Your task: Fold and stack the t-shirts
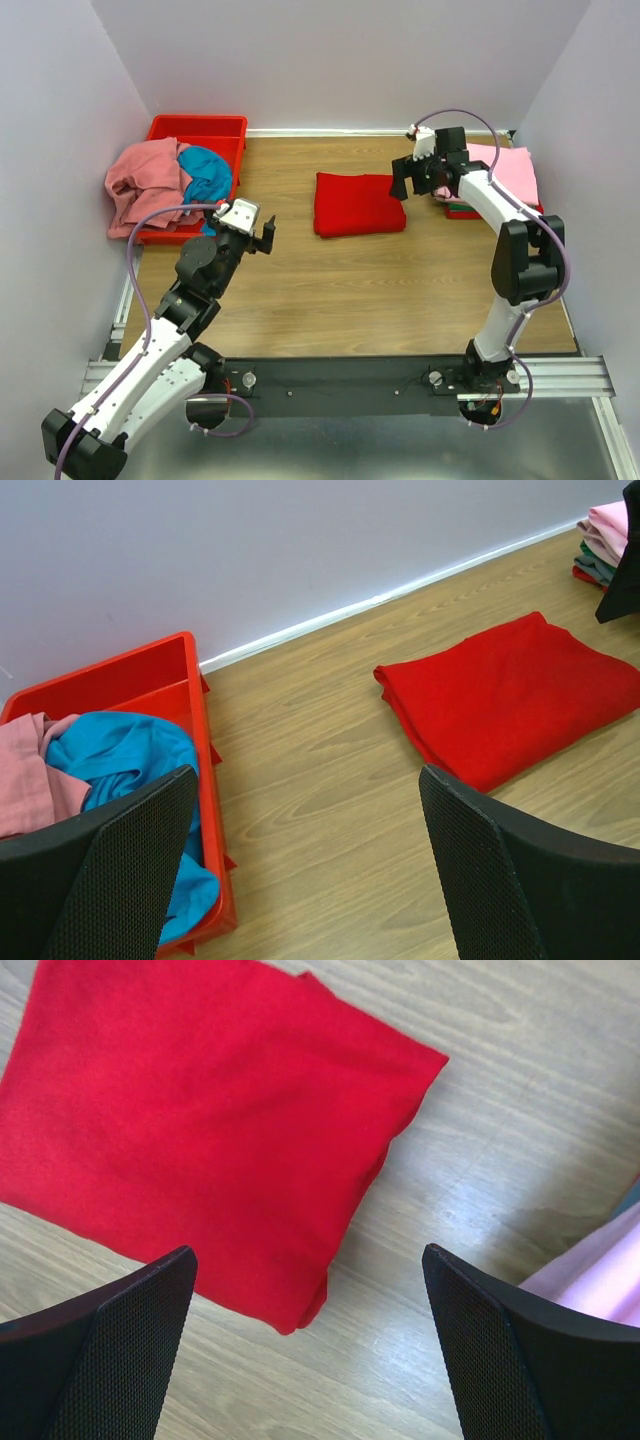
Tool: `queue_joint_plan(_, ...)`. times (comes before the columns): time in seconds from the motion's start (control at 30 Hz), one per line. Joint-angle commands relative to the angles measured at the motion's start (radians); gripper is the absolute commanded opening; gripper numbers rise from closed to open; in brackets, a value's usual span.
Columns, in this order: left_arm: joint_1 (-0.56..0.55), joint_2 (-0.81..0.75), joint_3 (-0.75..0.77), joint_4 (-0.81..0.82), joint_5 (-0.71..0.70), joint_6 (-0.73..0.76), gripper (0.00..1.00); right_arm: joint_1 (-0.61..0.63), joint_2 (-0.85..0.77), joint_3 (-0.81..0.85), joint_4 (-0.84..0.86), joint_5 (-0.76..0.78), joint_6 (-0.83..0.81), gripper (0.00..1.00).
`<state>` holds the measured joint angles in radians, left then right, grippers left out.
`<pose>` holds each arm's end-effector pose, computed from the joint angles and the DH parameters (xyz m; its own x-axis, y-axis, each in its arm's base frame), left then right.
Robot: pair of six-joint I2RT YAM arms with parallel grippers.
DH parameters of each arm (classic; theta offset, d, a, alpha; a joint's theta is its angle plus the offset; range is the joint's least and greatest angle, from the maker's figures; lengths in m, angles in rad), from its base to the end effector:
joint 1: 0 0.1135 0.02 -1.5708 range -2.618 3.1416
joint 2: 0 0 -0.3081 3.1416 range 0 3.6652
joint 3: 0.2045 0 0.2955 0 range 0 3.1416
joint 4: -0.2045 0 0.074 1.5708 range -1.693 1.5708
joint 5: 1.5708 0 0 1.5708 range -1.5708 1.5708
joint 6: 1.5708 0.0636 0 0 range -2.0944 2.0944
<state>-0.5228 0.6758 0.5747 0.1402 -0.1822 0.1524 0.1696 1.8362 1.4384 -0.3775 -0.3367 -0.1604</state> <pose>0.1877 -0.0949 0.3421 0.0842 0.1238 -0.9887 0.3252 0.9345 0.1447 0.4760 0.1028 0.2602 -0.6184 -0.2588 -0.7420 -0.4970 0.8602 0.1142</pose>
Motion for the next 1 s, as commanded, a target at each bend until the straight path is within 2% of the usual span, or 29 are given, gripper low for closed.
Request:
queue_joint_plan(0.0,0.004,0.002,-0.007,0.024,0.030,-0.005,0.99,-0.012,0.037,-0.006,-0.006,-0.059,0.027,1.00)
queue_joint_plan(0.53,0.004,0.004,-0.007,0.024,0.030,0.003,0.98,-0.016,0.202,0.066,-0.009,-0.032,0.085,1.00)
queue_joint_plan(0.77,0.004,0.013,-0.009,0.025,0.030,0.006,0.98,-0.016,0.346,0.221,-0.041,-0.039,0.136,1.00)
queue_joint_plan(0.97,0.004,0.027,-0.009,0.029,0.026,0.012,0.98,-0.016,0.446,0.327,-0.075,-0.105,0.157,1.00)
